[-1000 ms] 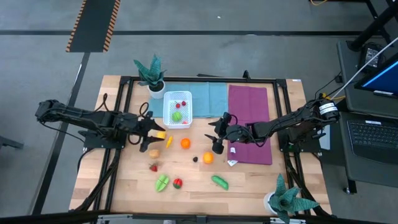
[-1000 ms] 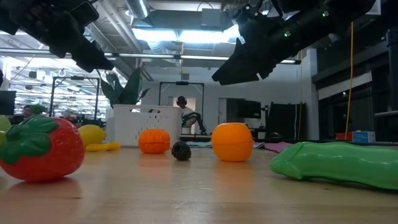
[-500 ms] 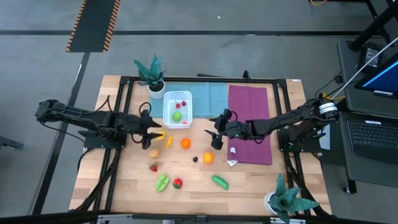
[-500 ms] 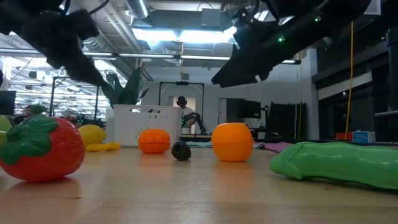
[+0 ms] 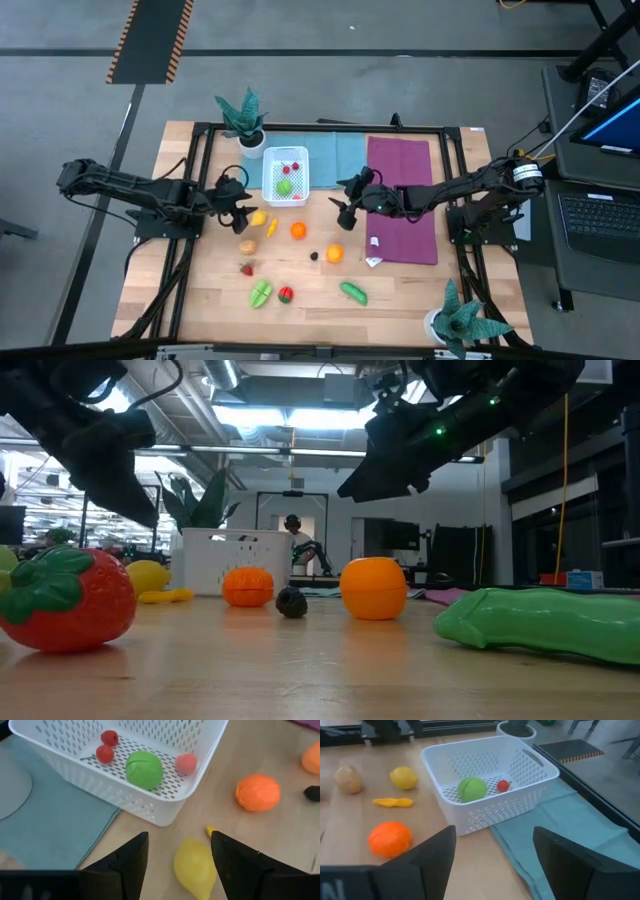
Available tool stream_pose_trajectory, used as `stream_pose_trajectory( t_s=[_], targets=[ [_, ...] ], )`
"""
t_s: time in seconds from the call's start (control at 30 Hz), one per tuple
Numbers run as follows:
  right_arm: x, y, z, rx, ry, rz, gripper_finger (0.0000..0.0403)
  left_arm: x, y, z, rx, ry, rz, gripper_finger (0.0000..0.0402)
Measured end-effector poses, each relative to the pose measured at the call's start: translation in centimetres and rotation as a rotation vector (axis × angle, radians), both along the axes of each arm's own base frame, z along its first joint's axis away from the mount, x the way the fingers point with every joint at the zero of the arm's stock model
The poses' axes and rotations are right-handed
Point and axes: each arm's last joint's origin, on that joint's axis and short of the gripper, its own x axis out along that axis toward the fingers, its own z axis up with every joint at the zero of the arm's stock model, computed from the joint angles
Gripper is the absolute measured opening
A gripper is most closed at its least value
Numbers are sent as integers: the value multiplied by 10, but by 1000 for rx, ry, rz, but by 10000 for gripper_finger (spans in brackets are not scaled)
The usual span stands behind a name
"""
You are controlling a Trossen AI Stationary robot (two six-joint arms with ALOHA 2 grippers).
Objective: Pick and placing Produce into tupperware
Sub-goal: Put the yellow lemon into the white basket
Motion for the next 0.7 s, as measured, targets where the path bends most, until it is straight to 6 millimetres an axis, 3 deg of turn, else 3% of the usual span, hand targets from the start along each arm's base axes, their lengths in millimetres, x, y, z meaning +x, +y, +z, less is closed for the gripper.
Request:
stream_pose_trajectory(
  t_s=[0.4, 0.7],
  targets=[
    [0, -12, 1, 0, -17, -39, 267, 1, 0, 1, 34, -3, -34, 208],
    [0, -12, 1, 0, -16, -39, 267, 1, 0, 2, 40, -2, -35, 268]
  ],
)
